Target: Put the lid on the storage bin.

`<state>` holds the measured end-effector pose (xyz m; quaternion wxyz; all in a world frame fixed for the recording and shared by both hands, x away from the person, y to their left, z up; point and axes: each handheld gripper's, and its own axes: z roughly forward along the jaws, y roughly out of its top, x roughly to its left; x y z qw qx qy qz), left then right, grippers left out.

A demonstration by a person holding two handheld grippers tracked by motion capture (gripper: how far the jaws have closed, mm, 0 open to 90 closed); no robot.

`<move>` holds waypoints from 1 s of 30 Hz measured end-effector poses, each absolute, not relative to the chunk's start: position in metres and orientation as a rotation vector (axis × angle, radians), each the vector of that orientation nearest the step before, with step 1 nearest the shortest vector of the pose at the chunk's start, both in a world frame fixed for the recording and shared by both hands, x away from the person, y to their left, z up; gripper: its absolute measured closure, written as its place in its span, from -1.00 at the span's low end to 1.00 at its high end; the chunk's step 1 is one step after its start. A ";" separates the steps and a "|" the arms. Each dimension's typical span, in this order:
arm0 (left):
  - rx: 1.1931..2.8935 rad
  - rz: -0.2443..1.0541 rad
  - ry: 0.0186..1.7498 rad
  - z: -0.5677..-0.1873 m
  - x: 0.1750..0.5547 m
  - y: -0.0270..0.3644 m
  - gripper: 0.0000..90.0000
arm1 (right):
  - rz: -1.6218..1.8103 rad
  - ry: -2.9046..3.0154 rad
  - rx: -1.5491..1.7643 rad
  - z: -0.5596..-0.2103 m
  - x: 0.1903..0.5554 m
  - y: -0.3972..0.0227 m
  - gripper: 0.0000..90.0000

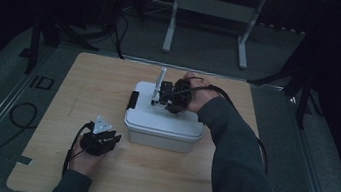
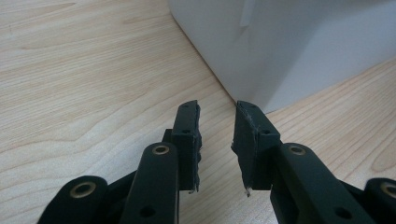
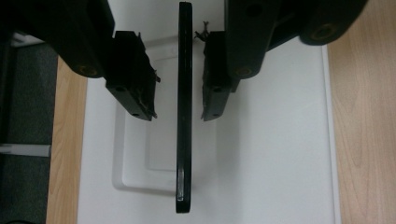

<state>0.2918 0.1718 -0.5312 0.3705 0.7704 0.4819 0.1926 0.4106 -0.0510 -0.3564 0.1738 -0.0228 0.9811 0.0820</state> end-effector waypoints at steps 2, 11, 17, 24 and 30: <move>1.975 0.494 1.236 -0.531 0.292 0.172 0.57 | 0.232 2.787 -0.059 -0.356 0.409 -0.051 0.28; 1.975 0.494 1.237 -0.531 0.292 0.172 0.57 | 0.262 2.789 -0.054 -0.354 0.405 -0.054 0.06; 1.981 0.491 1.236 -0.532 0.292 0.171 0.57 | 0.296 2.773 -0.007 -0.356 0.406 -0.065 -0.11; 1.981 0.492 1.236 -0.532 0.292 0.170 0.57 | 0.334 2.767 0.037 -0.357 0.405 -0.076 -0.18; 1.983 0.490 1.235 -0.532 0.292 0.170 0.57 | 0.363 2.755 0.047 -0.357 0.404 -0.083 -0.26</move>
